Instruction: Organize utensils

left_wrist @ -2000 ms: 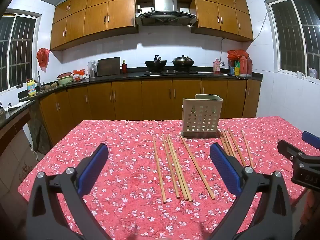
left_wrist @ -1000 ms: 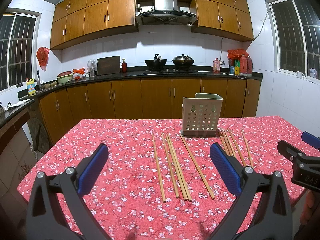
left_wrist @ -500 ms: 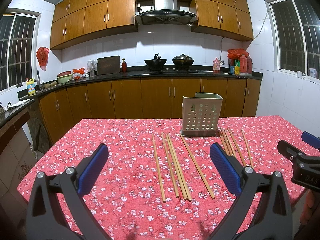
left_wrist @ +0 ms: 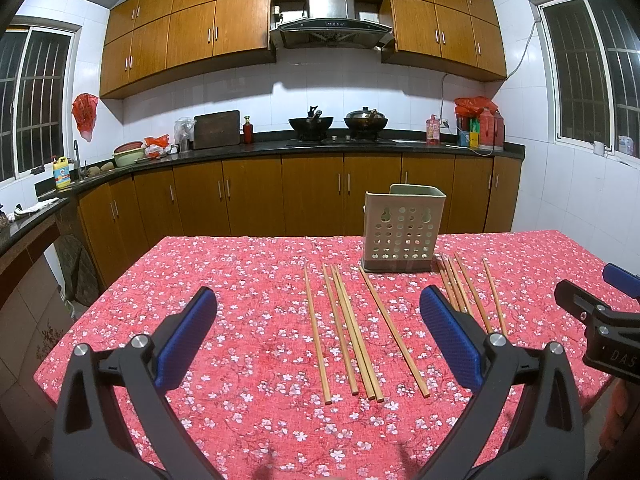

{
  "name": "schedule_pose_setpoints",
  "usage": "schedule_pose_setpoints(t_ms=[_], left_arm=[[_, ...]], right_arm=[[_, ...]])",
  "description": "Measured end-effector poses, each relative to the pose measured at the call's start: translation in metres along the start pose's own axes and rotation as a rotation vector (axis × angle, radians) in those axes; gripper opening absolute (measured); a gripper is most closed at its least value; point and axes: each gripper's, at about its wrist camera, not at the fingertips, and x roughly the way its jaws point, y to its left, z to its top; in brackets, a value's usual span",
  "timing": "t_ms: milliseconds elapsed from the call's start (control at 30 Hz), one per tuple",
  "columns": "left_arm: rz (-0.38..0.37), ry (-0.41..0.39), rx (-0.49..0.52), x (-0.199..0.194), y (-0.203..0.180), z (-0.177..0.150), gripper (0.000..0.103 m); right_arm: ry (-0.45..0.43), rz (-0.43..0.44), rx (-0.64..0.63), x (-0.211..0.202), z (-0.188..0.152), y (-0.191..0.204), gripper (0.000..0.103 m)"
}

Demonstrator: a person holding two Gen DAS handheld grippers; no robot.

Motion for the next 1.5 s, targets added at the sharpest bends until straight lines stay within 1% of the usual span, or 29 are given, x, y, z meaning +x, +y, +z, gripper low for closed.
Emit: schedule_pose_setpoints(t_ms=[1000,1133,1267,1400,1500], left_arm=[[0.001,0.012,-0.004,0.004,0.0,0.0,0.099],[0.005,0.035,-0.017,0.007,0.002,-0.002,0.099],[0.022,0.075,-0.033,0.025,0.006,-0.009,0.099],[0.034,0.141,-0.046,0.046,0.014,-0.013,0.099],[0.033,0.205,-0.059,0.067,0.022,-0.015,0.099]], right_arm=[[0.011,0.0,0.011,0.002,0.0,0.0,0.101],[0.021,0.006,0.031,0.007,-0.001,-0.005,0.101],[0.047,0.003,0.046,0.019,-0.001,-0.012,0.101],[0.101,-0.019,0.059,0.038,0.001,-0.019,0.101],[0.155,-0.036,0.098,0.058,0.001,-0.031,0.101]])
